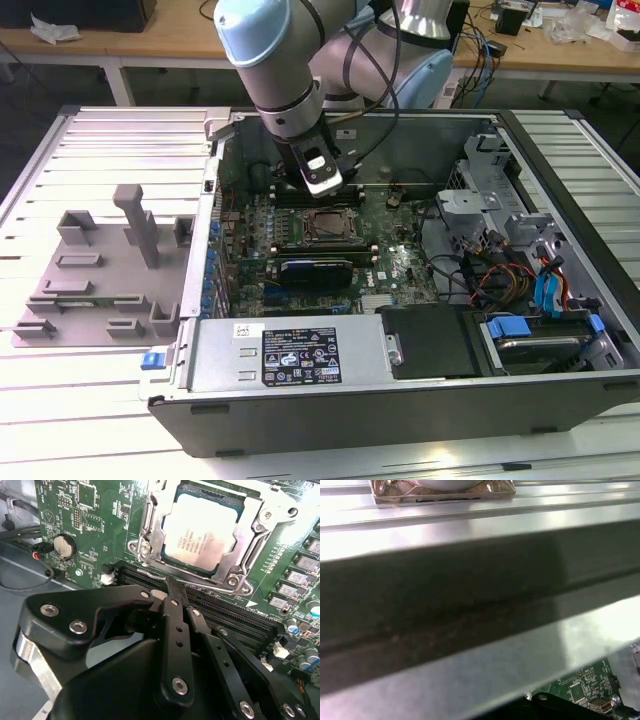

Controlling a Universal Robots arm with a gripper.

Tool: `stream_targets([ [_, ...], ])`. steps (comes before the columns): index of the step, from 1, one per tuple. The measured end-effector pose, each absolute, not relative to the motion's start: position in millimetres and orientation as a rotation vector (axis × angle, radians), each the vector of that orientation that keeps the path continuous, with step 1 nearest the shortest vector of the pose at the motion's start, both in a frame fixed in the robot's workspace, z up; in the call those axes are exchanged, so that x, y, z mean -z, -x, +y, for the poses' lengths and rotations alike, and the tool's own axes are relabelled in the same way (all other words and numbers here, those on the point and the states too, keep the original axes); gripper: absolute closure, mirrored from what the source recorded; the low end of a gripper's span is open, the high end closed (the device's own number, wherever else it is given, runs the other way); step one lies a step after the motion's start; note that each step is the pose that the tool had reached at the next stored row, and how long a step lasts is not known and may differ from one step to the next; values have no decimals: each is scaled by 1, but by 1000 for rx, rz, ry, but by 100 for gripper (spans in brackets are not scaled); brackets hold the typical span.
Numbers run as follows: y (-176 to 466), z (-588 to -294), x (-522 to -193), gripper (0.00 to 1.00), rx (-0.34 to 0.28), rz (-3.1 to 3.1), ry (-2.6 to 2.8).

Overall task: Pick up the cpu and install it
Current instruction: 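Install the first cpu locking lever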

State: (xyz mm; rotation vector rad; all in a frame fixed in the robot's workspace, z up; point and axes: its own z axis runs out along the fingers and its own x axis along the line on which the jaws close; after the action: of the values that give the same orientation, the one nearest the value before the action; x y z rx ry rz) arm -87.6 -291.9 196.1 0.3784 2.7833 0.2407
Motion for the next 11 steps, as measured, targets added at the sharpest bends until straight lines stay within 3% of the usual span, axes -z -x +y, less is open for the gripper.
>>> stream_targets([
  [11, 88, -293, -190, 89, -241, 2776, -377],
])
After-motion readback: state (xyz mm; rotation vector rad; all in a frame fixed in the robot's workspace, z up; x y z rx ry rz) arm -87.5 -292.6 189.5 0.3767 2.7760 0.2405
